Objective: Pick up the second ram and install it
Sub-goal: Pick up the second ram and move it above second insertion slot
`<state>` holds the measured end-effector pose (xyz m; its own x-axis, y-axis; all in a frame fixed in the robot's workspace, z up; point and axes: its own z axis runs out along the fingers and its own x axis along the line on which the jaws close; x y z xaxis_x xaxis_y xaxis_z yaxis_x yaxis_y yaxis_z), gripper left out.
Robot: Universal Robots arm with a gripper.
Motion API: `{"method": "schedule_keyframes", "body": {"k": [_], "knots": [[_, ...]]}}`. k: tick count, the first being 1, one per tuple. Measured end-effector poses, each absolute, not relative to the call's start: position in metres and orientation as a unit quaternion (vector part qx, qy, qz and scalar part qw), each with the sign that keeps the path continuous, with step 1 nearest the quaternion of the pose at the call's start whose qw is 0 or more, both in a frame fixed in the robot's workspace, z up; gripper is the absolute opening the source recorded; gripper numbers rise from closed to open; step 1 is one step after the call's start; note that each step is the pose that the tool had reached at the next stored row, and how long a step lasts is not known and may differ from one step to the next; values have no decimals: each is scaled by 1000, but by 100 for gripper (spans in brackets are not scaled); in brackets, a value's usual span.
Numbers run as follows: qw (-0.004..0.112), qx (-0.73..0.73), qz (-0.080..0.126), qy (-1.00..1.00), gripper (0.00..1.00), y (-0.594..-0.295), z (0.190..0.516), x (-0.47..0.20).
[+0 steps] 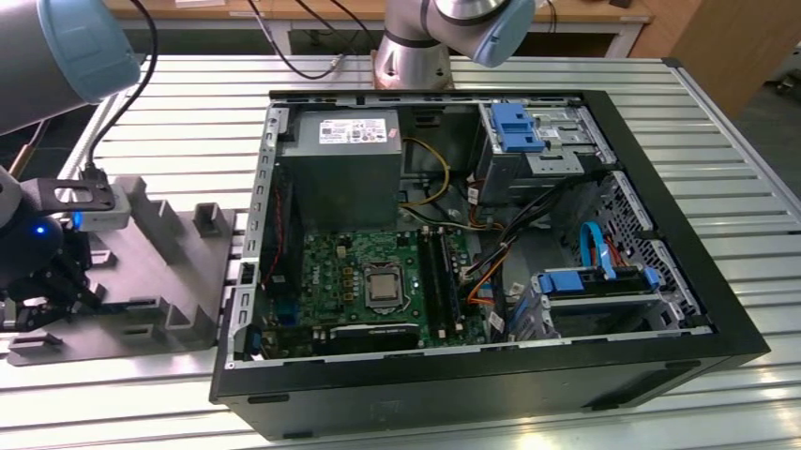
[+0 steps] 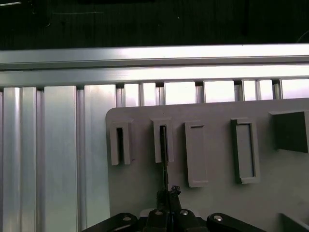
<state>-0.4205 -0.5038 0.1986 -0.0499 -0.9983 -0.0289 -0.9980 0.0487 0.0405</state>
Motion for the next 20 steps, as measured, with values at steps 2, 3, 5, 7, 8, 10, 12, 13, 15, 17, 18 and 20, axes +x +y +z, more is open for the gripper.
{"method": "schedule_keyframes", "body": {"k": [2, 3, 5, 7, 8, 10, 12, 13, 15, 17, 18, 20], "knots": [[3, 689, -25, -724, 11, -504, 199, -421], [4, 689, -25, -724, 11, -504, 199, -421], [3, 689, -25, -724, 11, -504, 199, -421], [3, 689, -25, -724, 11, -504, 199, -421], [3, 689, -25, -724, 11, -504, 200, -421], [3, 689, -25, -724, 11, -504, 202, -421], [3, 690, -25, -724, 11, -504, 202, -421], [4, 692, -25, -722, 11, -504, 202, -421], [4, 699, -25, -715, 11, -504, 202, -421], [4, 701, -24, -713, 11, -504, 202, -421], [4, 701, -24, -713, 11, -504, 202, -421], [4, 701, -24, -713, 11, -504, 202, -421]]}}
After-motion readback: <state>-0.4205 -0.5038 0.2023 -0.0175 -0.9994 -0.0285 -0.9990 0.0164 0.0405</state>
